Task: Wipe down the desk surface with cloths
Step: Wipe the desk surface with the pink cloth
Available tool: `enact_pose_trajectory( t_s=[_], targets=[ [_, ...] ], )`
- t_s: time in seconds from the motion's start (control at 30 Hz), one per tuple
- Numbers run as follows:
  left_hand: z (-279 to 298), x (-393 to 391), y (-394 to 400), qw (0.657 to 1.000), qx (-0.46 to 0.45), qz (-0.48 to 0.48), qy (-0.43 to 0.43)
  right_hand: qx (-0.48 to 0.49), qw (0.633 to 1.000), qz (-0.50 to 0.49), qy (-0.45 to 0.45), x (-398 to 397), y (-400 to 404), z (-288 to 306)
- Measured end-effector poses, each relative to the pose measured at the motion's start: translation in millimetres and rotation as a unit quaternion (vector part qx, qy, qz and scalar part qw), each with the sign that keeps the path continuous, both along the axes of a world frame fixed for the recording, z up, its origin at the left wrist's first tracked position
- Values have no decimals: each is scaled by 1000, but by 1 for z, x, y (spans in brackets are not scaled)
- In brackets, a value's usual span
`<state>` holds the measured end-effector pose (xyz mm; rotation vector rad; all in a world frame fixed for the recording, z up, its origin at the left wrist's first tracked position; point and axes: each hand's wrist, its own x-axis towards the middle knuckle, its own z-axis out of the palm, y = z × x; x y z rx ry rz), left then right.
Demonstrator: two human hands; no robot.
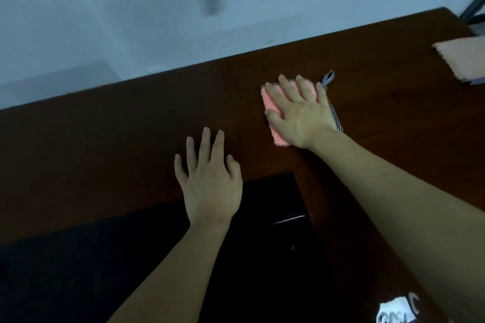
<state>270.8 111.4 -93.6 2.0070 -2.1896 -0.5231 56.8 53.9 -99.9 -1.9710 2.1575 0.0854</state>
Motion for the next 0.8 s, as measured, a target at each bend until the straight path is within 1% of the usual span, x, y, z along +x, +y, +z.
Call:
enact_pose_trajectory(
  t_s=[0.07, 0.23, 0.33, 0.47, 0.53, 0.67, 0.73, 0.8],
  targets=[
    [1, 1, 0, 1000, 8, -3, 0, 0, 1000, 3, -4, 9, 23, 2],
    [2, 0, 0, 1000, 15, -4, -5, 15, 997, 79, -19, 32, 120, 5],
    [0, -1, 0, 1000, 5, -1, -16, 19, 995, 94, -26, 29, 146, 1],
    [1, 0, -1, 1000, 10, -5, -18, 11, 997, 80, -4, 12, 112, 2],
    [1, 0, -3, 1000, 16, -7, -18, 1, 999, 43, 13, -4, 77, 2],
    [-2, 0, 2, 1000, -12, -7, -14, 1, 999, -28, 18, -25, 10, 1],
    [-3, 0, 2, 1000, -8, -8, -14, 4, 999, -37, 18, -24, -1, 1],
    [0, -1, 1, 1000, 11, -12, -18, 8, 1000, -26, 16, -19, 6, 3]
  ],
)
